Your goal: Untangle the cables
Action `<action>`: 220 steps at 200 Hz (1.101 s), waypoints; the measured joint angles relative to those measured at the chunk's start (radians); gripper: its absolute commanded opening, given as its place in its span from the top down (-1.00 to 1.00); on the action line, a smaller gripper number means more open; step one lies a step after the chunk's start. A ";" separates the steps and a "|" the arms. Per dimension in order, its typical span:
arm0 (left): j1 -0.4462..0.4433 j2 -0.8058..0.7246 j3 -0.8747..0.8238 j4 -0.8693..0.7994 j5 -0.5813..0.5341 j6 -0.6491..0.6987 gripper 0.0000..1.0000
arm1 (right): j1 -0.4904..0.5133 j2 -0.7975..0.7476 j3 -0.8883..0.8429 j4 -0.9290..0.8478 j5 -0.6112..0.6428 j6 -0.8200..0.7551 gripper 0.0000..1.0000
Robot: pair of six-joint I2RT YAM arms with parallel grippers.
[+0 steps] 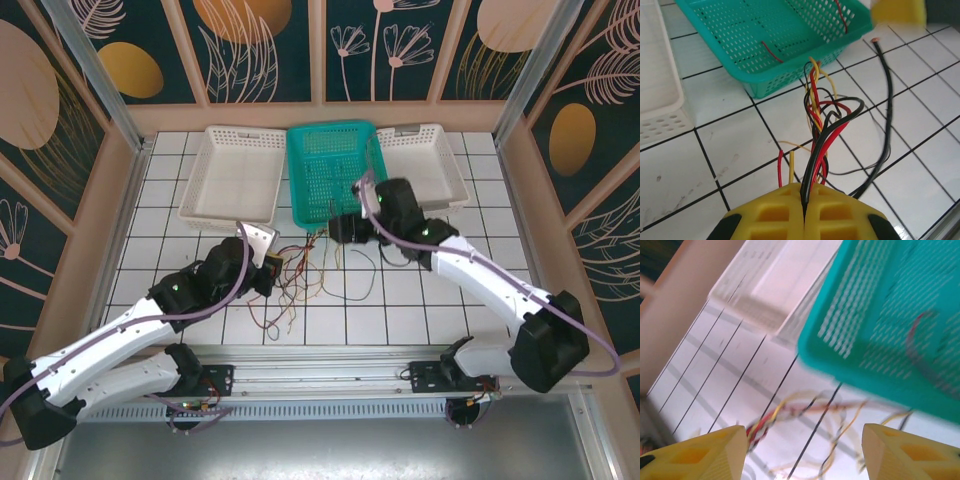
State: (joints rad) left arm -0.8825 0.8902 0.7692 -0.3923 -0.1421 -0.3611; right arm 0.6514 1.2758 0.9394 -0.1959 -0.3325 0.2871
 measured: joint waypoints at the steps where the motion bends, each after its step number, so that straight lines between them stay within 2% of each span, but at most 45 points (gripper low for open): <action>1: 0.000 0.000 0.001 0.000 0.000 -0.002 1.00 | 0.003 -0.002 -0.007 0.004 -0.002 0.003 -0.24; 24: 0.000 0.000 0.003 0.035 0.006 -0.058 1.00 | 0.096 -0.056 -0.166 0.131 -0.052 0.061 -0.23; 51: 0.000 0.000 -0.014 0.111 0.010 -0.124 1.00 | 0.122 -0.130 -0.284 0.276 -0.085 0.116 -0.22; 92: 0.000 0.000 -0.050 0.184 0.011 -0.205 1.00 | 0.164 -0.122 -0.360 0.446 -0.097 0.154 -0.20; 138: 0.000 0.001 -0.050 0.237 0.010 -0.255 1.00 | 0.216 -0.035 -0.373 0.515 -0.095 0.158 -0.10; 154: 0.000 0.001 -0.050 0.241 0.010 -0.266 1.00 | 0.223 -0.020 -0.374 0.521 -0.087 0.158 0.03; 176: 0.000 0.001 -0.050 0.241 0.010 -0.273 1.00 | 0.228 -0.007 -0.375 0.528 -0.071 0.154 0.41; 220: 0.000 -0.008 -0.050 0.220 -0.028 -0.270 1.00 | 0.229 -0.031 -0.377 0.503 -0.007 0.142 0.79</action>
State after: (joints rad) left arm -0.8825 0.8822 0.7197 -0.1722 -0.1703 -0.6308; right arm 0.8799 1.2449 0.5629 0.3069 -0.3397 0.4294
